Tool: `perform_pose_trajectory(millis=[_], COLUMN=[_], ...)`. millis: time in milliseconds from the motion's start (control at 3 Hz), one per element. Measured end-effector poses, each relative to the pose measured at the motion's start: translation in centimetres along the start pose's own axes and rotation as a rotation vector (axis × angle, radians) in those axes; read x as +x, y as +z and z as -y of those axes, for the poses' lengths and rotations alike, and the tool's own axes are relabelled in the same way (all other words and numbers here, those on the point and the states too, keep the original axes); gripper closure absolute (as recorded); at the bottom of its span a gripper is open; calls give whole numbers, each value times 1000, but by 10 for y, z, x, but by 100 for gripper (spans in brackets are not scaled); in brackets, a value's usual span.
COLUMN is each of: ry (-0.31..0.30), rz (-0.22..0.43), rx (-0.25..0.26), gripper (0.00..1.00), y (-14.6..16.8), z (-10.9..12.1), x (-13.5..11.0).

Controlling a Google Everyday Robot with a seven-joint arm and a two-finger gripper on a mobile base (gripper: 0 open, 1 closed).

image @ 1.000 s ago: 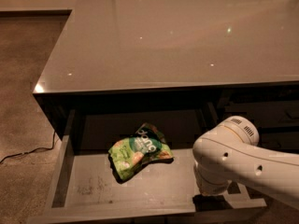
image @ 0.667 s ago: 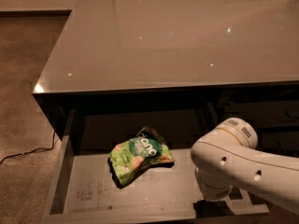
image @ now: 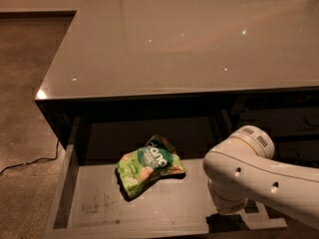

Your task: Open top drawer

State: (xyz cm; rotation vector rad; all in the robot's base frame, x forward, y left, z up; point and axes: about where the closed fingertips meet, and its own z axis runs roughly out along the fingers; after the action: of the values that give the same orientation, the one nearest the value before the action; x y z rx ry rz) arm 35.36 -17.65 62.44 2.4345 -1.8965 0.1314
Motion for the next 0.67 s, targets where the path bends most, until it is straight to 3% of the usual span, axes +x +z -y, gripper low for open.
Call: perform_pose_trajectory(millis=[667], ry=[0], rz=[0], rx=[0], gripper=[16], y=[0], z=[0], x=[0])
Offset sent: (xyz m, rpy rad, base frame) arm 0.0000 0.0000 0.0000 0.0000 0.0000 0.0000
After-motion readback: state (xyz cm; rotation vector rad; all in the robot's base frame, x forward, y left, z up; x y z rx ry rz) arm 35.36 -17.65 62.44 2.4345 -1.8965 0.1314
